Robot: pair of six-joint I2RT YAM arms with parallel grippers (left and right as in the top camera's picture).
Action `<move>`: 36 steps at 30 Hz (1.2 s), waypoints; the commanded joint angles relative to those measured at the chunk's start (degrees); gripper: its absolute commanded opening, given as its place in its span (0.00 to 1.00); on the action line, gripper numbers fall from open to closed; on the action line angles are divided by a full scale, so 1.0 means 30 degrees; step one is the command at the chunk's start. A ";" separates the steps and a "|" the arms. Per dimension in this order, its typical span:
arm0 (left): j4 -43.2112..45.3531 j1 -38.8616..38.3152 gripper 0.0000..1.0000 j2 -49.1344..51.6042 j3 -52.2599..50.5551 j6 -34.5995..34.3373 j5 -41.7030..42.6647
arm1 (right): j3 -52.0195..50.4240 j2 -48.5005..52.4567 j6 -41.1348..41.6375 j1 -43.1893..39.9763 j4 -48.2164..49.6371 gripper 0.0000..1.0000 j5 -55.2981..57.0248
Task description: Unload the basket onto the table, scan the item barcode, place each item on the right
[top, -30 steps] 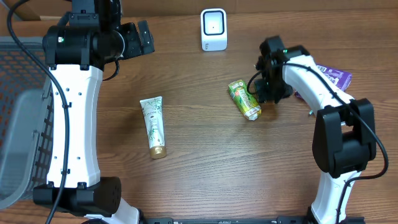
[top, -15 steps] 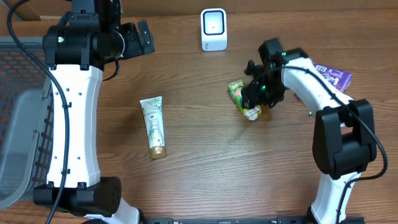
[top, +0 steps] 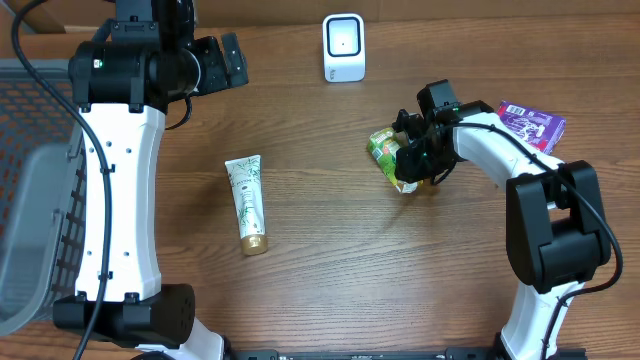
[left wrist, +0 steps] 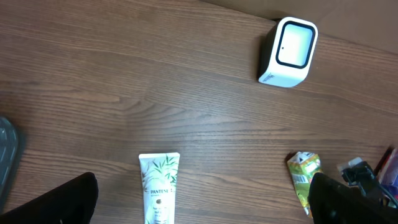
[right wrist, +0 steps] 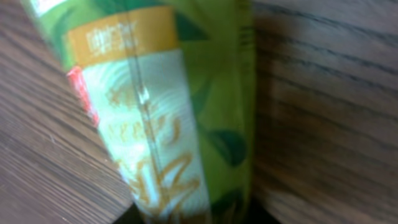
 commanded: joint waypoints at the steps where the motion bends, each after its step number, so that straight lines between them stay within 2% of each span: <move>1: 0.0029 -0.0131 0.99 0.0015 0.0160 0.0364 0.0138 | -0.0437 0.0044 0.0000 0.0073 -0.0321 0.21 -0.0954; 12: 0.0029 -0.0131 1.00 0.0015 0.0160 0.0364 0.0138 | 0.3009 -0.0044 -0.0160 0.0073 -0.4284 0.17 -0.5493; 15: 0.0029 -0.0131 1.00 0.0015 0.0160 0.0364 0.0146 | 0.4393 -0.0284 -0.0168 0.0073 -0.5144 0.13 -0.7038; 20: 0.0029 -0.0131 1.00 0.0015 0.0160 0.0364 0.0138 | 0.6200 -0.1188 -0.0284 -0.0109 -0.6054 0.09 -1.0739; 23: 0.0029 -0.0131 0.99 0.0015 0.0160 0.0364 0.0138 | 0.6739 -0.1865 -0.1909 -0.0525 -0.6659 0.09 -1.4294; 27: 0.0029 -0.0131 1.00 0.0015 0.0160 0.0364 0.0138 | 0.6812 -0.2798 -0.3147 -0.1180 -0.6878 0.09 -1.8272; 36: 0.0029 -0.0131 1.00 0.0015 0.0160 0.0364 0.0146 | 0.6812 -0.3279 -0.3140 -0.1880 -0.6084 0.06 -2.3285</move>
